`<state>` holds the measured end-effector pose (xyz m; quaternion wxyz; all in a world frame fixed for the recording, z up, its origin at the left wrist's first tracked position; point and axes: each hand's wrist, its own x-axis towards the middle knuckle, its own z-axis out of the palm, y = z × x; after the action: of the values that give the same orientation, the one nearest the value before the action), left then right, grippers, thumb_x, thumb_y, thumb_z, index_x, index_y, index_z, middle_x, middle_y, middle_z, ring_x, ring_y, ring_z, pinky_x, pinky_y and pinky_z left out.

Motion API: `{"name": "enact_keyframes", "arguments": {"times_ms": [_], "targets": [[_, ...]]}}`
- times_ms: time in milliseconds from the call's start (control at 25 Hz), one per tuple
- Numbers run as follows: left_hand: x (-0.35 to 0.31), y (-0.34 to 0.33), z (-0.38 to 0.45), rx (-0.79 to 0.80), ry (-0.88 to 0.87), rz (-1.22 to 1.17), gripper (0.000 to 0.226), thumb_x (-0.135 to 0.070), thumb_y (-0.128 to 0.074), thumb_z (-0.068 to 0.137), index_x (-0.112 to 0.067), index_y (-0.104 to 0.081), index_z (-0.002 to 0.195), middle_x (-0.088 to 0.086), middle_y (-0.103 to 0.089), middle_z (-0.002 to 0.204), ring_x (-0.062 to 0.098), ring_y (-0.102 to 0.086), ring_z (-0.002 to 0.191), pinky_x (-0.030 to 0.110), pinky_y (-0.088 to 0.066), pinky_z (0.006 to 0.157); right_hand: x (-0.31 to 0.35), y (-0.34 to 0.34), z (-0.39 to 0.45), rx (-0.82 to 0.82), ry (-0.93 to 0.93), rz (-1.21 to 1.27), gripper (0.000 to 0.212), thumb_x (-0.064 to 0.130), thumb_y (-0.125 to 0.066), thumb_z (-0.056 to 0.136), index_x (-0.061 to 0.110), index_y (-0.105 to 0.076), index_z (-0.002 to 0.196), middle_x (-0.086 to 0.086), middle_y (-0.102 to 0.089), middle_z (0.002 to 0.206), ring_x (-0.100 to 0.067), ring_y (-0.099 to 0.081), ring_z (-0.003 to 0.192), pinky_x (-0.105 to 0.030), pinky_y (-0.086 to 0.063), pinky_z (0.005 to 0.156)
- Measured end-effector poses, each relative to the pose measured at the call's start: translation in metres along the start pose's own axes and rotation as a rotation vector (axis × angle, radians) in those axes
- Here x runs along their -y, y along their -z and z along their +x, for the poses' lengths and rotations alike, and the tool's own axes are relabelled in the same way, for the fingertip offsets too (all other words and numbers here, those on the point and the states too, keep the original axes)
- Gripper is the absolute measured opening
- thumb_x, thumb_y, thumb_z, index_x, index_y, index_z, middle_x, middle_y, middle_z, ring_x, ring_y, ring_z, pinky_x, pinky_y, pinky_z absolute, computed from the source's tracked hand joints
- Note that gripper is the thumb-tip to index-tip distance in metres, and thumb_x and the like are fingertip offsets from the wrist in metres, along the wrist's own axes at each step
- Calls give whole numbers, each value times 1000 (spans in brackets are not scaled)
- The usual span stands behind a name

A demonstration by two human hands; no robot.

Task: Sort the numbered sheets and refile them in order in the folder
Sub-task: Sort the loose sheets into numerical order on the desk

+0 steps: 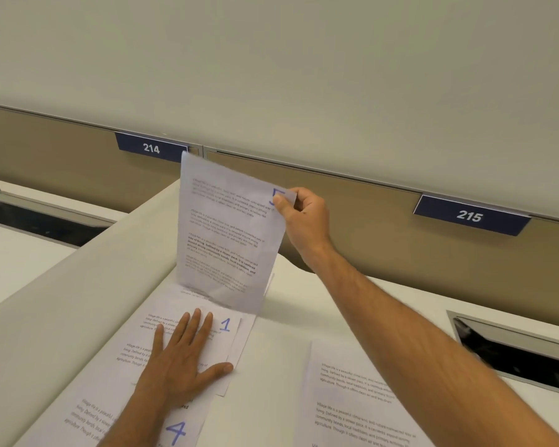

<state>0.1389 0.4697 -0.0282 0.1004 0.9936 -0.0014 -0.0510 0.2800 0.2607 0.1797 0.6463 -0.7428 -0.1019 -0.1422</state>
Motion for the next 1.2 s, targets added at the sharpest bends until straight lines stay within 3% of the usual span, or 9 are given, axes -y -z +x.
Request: {"name": "enact_keyframes", "arguments": {"times_ms": [120,240,360,520,680,840,1000,1120,1200], "targets": [[-5,6,-2,8,18,6,122,-102,7,57,-24,32,147,-9,27,161,7,24,146,51,12,122,18,27,-1,-20,74,65,9,17,-68,92,15,-68,83,-13,-74,87,-16,-66,74,-34,-53,63],[-17,18,1,-100,36,-108,128,-104,-4,59,-22,23,154,-8,19,163,9,17,151,50,6,123,29,58,-13,-5,104,87,8,15,-66,94,10,-68,88,-11,-75,90,-17,-69,78,-34,-54,67],[-41,38,6,-288,32,-409,129,-98,-34,65,-22,8,159,-10,9,165,12,5,154,48,-2,123,37,92,-30,19,95,97,8,13,-65,95,14,-65,87,-5,-75,88,-18,-70,78,-34,-54,68],[-92,77,1,-440,52,-930,113,-68,-77,70,-30,-17,158,-8,-25,163,16,-25,149,46,-26,118,41,138,-59,1,27,129,6,12,-65,95,11,-64,89,-3,-73,83,-17,-70,74,-29,-54,63],[-131,95,-6,-408,-45,-1289,70,-57,-79,65,-23,-60,124,-4,-69,119,14,-65,111,38,-52,94,37,181,-91,-27,-98,151,6,7,-63,95,7,-63,90,-3,-73,79,-17,-70,68,-27,-55,54],[-171,92,-20,-283,-44,-1409,8,-8,-72,90,-3,-66,92,10,-76,86,32,-71,83,43,-58,70,27,215,-114,-143,-200,212,5,7,-63,96,7,-65,91,-6,-72,81,-17,-69,65,-24,-52,53],[-202,79,-38,-201,1,-1416,9,-9,-66,94,-1,-67,90,11,-76,83,28,-71,76,41,-59,67,6,242,-149,-159,-266,225,15,16,-67,95,8,-69,106,-6,-77,95,-21,-74,79,-26,-56,59],[-215,66,-47,-177,74,-1408,10,-13,-67,94,-4,-68,91,8,-76,81,24,-73,73,32,-56,58,-30,260,-188,-43,-383,116,48,18,-85,72,7,-67,114,-8,-77,103,-31,-75,92,-35,-60,66],[-219,59,-51,-177,132,-1381,11,-15,-68,94,-6,-69,89,6,-76,78,18,-72,67,26,-52,52,-57,266,-213,18,-508,13,55,14,-83,65,7,-64,116,-7,-77,102,-29,-75,91,-38,-60,67]]}}
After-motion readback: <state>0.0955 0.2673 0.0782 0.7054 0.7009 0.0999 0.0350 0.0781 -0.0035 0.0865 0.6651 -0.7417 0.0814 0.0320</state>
